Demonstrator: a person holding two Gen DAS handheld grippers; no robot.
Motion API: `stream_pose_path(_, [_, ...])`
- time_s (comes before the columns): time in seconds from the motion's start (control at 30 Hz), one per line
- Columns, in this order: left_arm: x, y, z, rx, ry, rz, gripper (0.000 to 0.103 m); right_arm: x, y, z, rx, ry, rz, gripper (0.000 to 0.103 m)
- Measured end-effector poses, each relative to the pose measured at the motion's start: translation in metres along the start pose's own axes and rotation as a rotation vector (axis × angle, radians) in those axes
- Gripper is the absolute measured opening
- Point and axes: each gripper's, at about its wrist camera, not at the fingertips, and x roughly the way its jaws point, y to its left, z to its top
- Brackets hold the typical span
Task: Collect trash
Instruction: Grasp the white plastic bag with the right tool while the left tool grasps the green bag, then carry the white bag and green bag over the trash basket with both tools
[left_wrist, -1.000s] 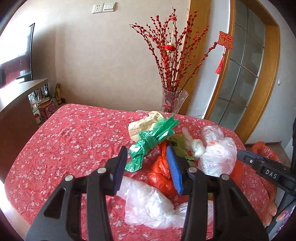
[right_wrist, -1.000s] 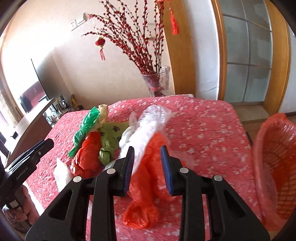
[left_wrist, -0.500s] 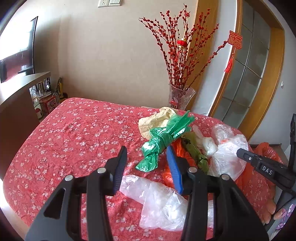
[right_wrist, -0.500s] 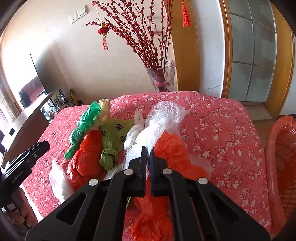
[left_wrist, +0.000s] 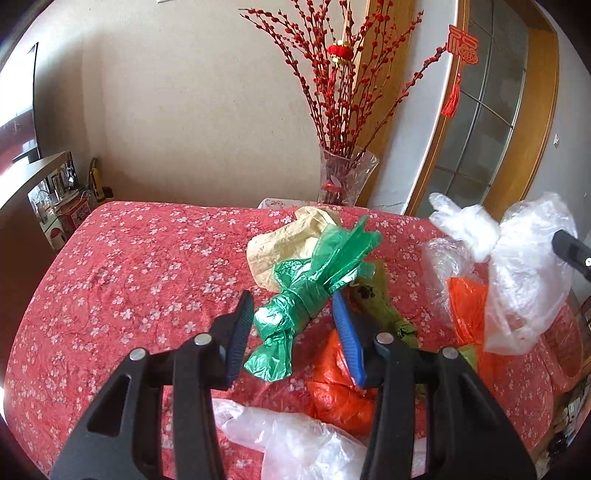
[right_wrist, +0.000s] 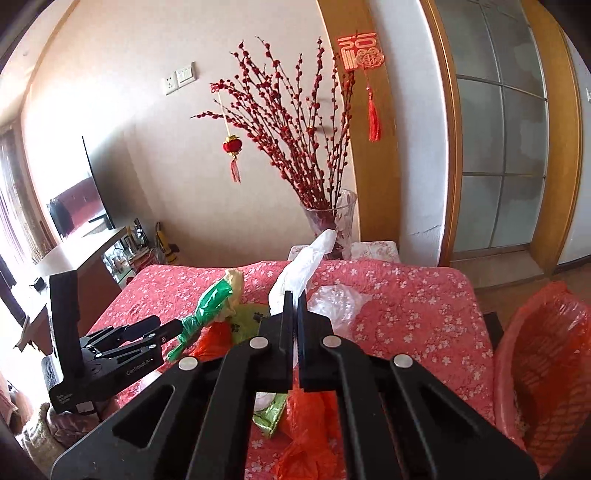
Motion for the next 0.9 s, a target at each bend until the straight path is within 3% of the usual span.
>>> stream_pose_path(0.27, [0.037,0.005,-0.004,-0.005,0.11,-0.008,0.044,-0.001,-0.028,-0.008,0.045,0.017,-0.039,0.002])
stream_pose_path(0.37, [0.041,0.008,-0.005,-0.016,0.127,-0.021,0.037,-0.002,-0.033,-0.011,0.05,0.021,-0.043,0.002])
stream_pose_path(0.53, [0.036,0.011,-0.004,-0.027,0.11,-0.039,0.028,-0.006,-0.037,-0.012,0.059,0.018,-0.046,0.002])
stream_pose_path(0.9, [-0.011,0.0,0.013,-0.025,0.01,-0.06,0.027,-0.027,-0.052,-0.008,0.078,-0.023,-0.067,0.002])
